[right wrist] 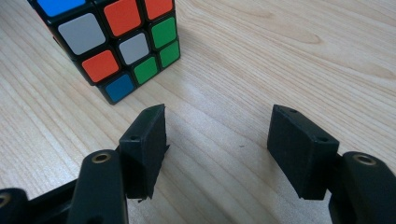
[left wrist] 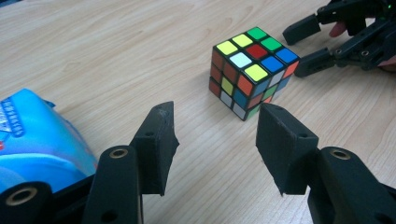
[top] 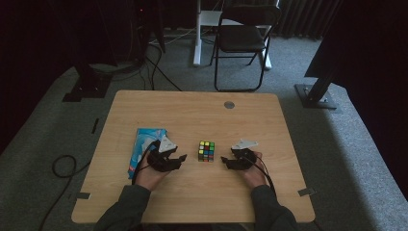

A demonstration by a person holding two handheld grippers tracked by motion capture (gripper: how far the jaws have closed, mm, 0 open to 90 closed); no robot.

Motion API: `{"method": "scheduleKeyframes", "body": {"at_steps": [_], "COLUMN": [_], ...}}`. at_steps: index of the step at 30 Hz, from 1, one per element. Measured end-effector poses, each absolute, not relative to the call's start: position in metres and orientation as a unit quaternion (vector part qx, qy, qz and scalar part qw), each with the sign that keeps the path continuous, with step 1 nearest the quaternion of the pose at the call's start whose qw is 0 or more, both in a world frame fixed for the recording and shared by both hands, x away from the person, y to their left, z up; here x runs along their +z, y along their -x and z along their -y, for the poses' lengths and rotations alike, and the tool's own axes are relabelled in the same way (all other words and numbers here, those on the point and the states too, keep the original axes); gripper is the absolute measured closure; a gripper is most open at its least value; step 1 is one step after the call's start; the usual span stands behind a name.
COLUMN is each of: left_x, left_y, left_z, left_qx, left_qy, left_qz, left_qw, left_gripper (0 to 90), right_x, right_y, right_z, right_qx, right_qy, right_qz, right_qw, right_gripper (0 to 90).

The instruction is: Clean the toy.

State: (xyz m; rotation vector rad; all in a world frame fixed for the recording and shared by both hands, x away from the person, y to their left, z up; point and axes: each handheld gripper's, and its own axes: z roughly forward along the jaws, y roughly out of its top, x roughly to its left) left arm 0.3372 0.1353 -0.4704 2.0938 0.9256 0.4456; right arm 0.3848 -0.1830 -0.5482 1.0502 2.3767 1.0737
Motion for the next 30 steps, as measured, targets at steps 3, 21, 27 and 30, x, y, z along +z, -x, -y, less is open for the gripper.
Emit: {"method": "scheduleKeyframes", "body": {"at_steps": [3,21,27,30], "left_x": [-0.466,-0.441,-0.436,-0.432], "left_y": [-0.336,-0.338,-0.34,-0.34], "left_z": [-0.139,-0.167,-0.179,-0.185], "left_qx": [0.176,0.173,0.16,0.165], "left_qy": [-0.823,-0.809,-0.803,-0.8], "left_qz": [-0.365,-0.385,-0.395,-0.401], "left_qw": [0.397,0.408,0.417,0.415], "left_gripper": [46.8,46.7,46.6,45.8], "right_x": [-0.548,-0.548,-0.548,-0.548], "right_y": [-0.385,-0.385,-0.385,-0.385], "right_z": [0.183,0.183,0.183,0.183], "right_qx": [0.377,0.378,0.378,0.378], "right_qy": [-0.369,-0.37,-0.37,-0.37], "right_qz": [-0.834,-0.833,-0.833,-0.833], "right_qw": [0.164,0.163,0.163,0.163], "right_gripper": [37.0,36.8,36.7,36.7]}}
